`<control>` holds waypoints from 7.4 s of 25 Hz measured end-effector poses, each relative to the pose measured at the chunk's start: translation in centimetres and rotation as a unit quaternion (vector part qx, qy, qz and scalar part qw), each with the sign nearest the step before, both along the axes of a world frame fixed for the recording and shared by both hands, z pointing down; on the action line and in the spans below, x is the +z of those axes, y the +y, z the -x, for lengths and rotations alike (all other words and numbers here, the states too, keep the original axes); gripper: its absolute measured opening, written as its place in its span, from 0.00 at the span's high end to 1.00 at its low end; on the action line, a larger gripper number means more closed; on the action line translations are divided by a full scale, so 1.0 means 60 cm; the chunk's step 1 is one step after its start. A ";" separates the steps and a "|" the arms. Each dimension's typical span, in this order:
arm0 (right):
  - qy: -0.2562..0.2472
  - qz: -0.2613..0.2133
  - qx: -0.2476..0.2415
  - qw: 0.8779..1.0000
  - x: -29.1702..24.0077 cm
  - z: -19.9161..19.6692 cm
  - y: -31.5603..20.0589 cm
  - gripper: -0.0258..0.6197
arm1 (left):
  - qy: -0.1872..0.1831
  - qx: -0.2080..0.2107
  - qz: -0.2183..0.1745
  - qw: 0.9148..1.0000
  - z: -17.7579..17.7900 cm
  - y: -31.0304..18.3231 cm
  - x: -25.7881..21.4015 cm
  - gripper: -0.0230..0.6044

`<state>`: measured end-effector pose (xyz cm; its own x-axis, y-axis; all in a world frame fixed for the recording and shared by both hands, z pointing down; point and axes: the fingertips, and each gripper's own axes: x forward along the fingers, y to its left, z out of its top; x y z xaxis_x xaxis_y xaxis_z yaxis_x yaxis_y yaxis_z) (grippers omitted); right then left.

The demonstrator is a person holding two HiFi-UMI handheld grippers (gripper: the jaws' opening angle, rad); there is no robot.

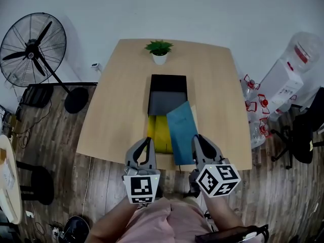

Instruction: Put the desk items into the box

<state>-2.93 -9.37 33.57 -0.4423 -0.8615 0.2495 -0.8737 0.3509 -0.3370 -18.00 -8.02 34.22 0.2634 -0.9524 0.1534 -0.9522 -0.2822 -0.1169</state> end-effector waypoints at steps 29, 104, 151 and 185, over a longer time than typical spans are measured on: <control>-0.026 0.090 0.041 0.995 0.146 0.085 -0.045 0.91 | -0.002 0.009 0.078 0.997 0.100 -0.022 0.112 0.94; 0.050 0.170 -0.106 0.978 0.257 0.098 0.062 0.86 | -0.001 0.062 0.131 0.989 -0.015 0.030 0.181 0.94; 0.073 0.205 -0.194 0.957 0.329 0.157 0.048 0.96 | -0.011 0.101 0.186 0.977 -0.042 0.006 0.281 0.94; 0.098 -0.023 -0.100 0.990 0.038 0.049 -0.040 0.96 | 0.030 0.034 -0.003 0.999 -0.073 -0.054 -0.025 0.94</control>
<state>-5.85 -11.75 35.87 -0.5522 -0.7741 0.3094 -0.8321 0.5349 -0.1468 -13.62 -11.25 32.71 0.3356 -0.9330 0.1301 -0.9363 -0.3455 -0.0628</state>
